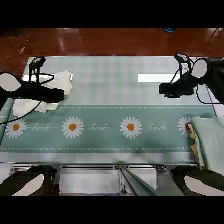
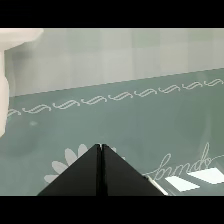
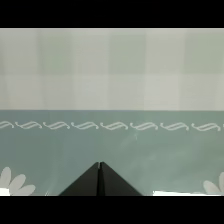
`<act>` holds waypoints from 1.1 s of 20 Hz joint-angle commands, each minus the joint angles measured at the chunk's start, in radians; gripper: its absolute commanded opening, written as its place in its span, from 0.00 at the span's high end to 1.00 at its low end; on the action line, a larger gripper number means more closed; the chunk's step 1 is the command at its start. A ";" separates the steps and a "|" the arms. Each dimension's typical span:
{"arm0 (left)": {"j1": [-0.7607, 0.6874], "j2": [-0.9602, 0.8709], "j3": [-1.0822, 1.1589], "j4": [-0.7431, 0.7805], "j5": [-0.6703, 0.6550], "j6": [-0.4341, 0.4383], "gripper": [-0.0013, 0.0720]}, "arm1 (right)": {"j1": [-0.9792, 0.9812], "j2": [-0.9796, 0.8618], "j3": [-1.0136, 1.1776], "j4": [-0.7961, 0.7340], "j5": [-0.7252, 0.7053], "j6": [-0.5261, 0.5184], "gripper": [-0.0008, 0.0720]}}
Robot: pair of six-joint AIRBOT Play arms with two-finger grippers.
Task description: Fold the shirts.
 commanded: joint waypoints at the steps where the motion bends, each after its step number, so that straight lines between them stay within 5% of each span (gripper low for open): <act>1: -0.001 -0.001 0.000 0.002 0.005 0.001 0.94 | 0.001 -0.001 0.000 0.000 -0.122 0.000 0.96; 2: -0.001 -0.004 0.000 0.005 0.036 0.000 0.93 | 0.001 -0.001 0.000 0.000 -0.167 0.000 0.96; 3: -0.001 -0.006 0.001 0.013 0.072 0.000 0.78 | 0.001 -0.001 0.000 -0.002 -0.189 -0.001 0.95; 4: -0.001 -0.006 0.007 0.034 0.131 0.001 0.38 | 0.001 -0.001 0.000 -0.002 -0.195 -0.001 0.76; 5: -0.001 -0.006 0.020 0.073 0.185 0.006 0.29 | 0.001 -0.001 0.000 -0.002 -0.192 -0.001 0.42; 11: 0.028 -0.030 0.087 0.540 0.517 0.007 0.29 | 0.002 -0.001 0.000 0.008 -0.076 -0.066 0.43; 15: 0.131 -0.152 0.089 0.539 0.400 -0.104 0.29 | 0.002 -0.001 0.000 0.008 -0.079 -0.069 0.43; 22: 0.148 -0.375 0.095 0.430 0.322 -0.105 0.29 | 0.002 -0.001 0.000 0.011 -0.100 -0.068 0.43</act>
